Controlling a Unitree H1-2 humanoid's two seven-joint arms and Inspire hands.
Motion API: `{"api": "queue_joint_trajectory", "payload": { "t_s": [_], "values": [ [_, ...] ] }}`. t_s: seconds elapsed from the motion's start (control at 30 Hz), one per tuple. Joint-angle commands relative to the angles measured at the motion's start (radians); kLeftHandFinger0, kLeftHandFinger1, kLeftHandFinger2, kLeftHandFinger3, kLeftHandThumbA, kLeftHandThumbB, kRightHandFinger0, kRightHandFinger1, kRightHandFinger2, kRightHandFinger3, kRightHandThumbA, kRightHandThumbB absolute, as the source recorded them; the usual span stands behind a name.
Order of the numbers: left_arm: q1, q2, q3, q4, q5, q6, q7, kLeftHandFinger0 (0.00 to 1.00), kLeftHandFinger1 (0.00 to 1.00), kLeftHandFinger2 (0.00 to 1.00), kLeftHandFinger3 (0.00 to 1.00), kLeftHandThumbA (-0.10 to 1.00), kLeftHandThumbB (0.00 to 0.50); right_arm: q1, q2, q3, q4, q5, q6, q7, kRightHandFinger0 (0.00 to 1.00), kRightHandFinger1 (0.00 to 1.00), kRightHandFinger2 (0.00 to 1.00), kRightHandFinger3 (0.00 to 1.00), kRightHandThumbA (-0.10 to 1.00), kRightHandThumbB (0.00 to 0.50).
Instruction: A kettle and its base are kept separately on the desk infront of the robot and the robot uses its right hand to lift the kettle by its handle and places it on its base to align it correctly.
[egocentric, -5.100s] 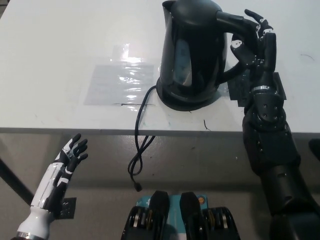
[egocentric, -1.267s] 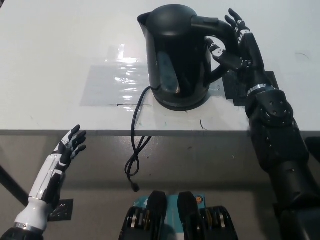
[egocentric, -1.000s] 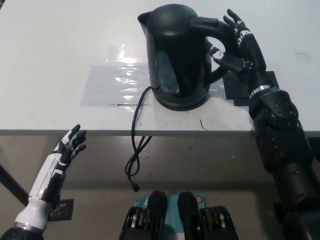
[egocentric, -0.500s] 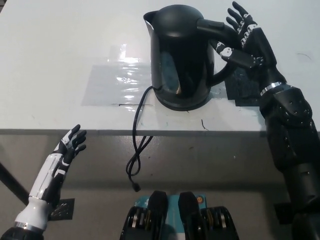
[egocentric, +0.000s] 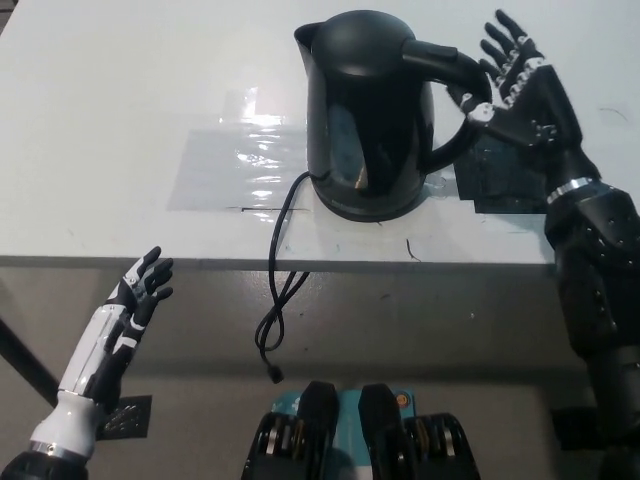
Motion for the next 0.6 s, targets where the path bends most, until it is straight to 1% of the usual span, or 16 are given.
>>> {"api": "queue_joint_trajectory", "payload": {
  "t_s": [0.0,0.03,0.07,0.17,0.27,0.33,0.4,0.43,0.5,0.57],
  "values": [
    [-0.017,0.017,0.001,-0.012,0.004,-0.011,-0.011,1.00,1.00,1.00,1.00,0.89,0.112,-0.020,-0.023,-0.029,-0.085,0.099,0.060,0.059,1.00,1.00,1.00,1.00,0.69,0.500],
    [-0.015,0.016,0.001,-0.019,0.004,-0.003,-0.009,1.00,1.00,1.00,1.00,0.89,0.119,-0.018,-0.033,-0.027,-0.098,0.108,0.087,0.074,1.00,1.00,1.00,1.00,0.66,0.500],
    [-0.015,0.015,0.000,-0.019,0.008,-0.004,-0.008,1.00,1.00,1.00,1.00,0.89,0.105,-0.015,-0.042,-0.023,-0.113,0.109,0.112,0.082,1.00,1.00,1.00,1.00,0.64,0.500],
    [-0.016,0.014,-0.005,-0.011,0.012,-0.020,-0.011,1.00,1.00,1.00,1.00,0.89,0.104,-0.008,-0.068,-0.011,-0.137,0.123,0.167,0.111,1.00,1.00,1.00,1.00,0.60,0.500],
    [-0.018,0.011,-0.004,-0.017,0.007,-0.007,-0.009,1.00,1.00,1.00,1.00,0.88,0.112,0.003,-0.080,-0.012,-0.150,0.145,0.171,0.143,1.00,1.00,1.00,1.00,0.60,0.500],
    [-0.026,0.013,0.000,-0.018,0.005,0.000,-0.007,1.00,1.00,1.00,1.00,0.88,0.110,0.024,-0.082,-0.021,-0.208,0.182,0.185,0.159,1.00,1.00,1.00,1.00,0.62,0.500],
    [-0.032,0.015,0.004,-0.018,-0.002,0.008,-0.006,1.00,1.00,1.00,1.00,0.86,0.108,0.034,-0.087,-0.026,-0.260,0.216,0.210,0.175,1.00,1.00,1.00,1.00,0.58,0.500],
    [-0.032,0.016,0.005,-0.019,-0.003,0.010,-0.008,1.00,1.00,1.00,1.00,0.86,0.100,0.052,-0.093,-0.027,-0.314,0.239,0.236,0.184,1.00,1.00,1.00,1.00,0.56,0.500],
    [-0.023,0.018,0.002,-0.020,-0.003,0.009,-0.013,1.00,1.00,1.00,1.00,0.85,0.099,0.085,-0.101,-0.027,-0.382,0.263,0.270,0.193,1.00,1.00,1.00,1.00,0.56,0.500],
    [-0.020,0.016,-0.003,-0.013,-0.002,-0.005,-0.017,1.00,1.00,1.00,1.00,0.86,0.099,0.120,-0.116,-0.039,-0.431,0.279,0.265,0.200,1.00,1.00,1.00,1.00,0.58,0.500]
  ]
}}
